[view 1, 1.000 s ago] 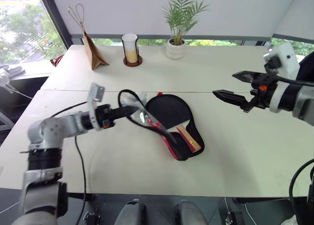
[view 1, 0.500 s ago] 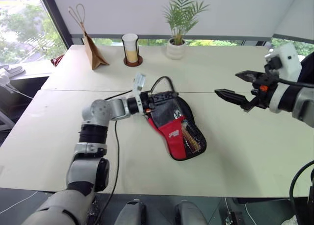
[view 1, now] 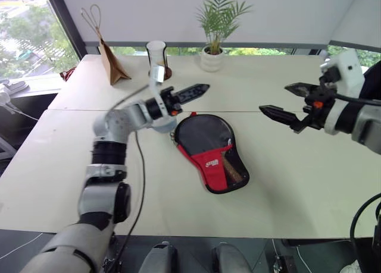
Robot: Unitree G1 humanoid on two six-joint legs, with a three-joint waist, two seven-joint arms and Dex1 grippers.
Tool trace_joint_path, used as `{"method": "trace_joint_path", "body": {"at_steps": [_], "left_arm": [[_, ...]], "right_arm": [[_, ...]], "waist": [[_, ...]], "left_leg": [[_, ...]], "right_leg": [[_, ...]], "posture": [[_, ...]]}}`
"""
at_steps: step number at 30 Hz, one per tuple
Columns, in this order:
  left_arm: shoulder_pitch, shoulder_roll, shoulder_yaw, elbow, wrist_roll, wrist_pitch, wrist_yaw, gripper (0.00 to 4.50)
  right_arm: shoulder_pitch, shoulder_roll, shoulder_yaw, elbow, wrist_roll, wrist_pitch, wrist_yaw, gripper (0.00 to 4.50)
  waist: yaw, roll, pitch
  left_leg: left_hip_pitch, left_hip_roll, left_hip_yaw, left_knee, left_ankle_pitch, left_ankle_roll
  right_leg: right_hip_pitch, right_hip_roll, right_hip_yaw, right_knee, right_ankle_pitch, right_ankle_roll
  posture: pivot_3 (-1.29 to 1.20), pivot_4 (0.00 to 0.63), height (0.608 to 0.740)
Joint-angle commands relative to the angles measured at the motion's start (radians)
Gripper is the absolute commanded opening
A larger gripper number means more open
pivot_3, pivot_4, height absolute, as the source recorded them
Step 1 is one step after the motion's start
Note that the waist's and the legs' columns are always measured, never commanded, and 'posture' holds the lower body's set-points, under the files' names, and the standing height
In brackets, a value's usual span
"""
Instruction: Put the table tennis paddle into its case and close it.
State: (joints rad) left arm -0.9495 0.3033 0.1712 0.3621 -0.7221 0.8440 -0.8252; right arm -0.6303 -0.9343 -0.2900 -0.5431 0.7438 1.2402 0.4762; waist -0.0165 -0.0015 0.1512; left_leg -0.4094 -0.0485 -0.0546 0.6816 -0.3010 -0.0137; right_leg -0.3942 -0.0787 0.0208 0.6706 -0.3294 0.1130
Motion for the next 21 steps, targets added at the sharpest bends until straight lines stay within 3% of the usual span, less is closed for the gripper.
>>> {"method": "trace_joint_path", "body": {"at_steps": [1, 7, 15, 21], "left_arm": [[0.041, 0.104, -0.059, -0.097, 0.104, -0.142, -0.097, 3.49], [0.121, 0.227, -0.11, -0.097, 0.261, -0.376, -0.163, 3.49], [0.225, 0.265, -0.096, -0.116, 0.317, -0.473, -0.155, 3.49], [0.313, 0.282, -0.131, -0.202, 0.331, -0.48, -0.188, 3.49]], "right_arm": [[0.0, 0.037, 0.061, -0.009, -0.039, -0.088, 0.0, 4.5], [0.037, 0.116, 0.211, 0.071, -0.146, -0.271, 0.038, 4.5], [0.025, 0.267, 0.335, 0.282, -0.275, -0.497, 0.089, 4.5], [0.058, 0.264, 0.377, 0.328, -0.326, -0.441, 0.112, 4.5]], "waist": [[0.001, 0.0, 0.0], [0.008, 0.0, 0.0], [-0.001, 0.0, 0.0], [0.003, 0.0, 0.0]], "left_leg": [[0.0, 0.0, 0.0, 0.0, 0.0, 0.0], [0.0, 0.0, -0.001, 0.001, 0.0, 0.0], [0.0, -0.001, -0.001, 0.001, 0.0, 0.0], [0.0, -0.001, -0.001, 0.001, 0.0, 0.0]], "right_leg": [[0.0, 0.0, 0.0, 0.0, 0.0, 0.0], [0.002, 0.0, -0.001, -0.001, 0.0, 0.0], [0.001, 0.0, -0.001, 0.0, 0.0, 0.0], [0.0, 0.0, -0.002, 0.002, 0.0, 0.0]], "posture": [[0.0, 0.15, 0.74], [0.0, 0.15, 0.74], [0.0, 0.15, 0.74], [0.0, 0.15, 0.74]]}}
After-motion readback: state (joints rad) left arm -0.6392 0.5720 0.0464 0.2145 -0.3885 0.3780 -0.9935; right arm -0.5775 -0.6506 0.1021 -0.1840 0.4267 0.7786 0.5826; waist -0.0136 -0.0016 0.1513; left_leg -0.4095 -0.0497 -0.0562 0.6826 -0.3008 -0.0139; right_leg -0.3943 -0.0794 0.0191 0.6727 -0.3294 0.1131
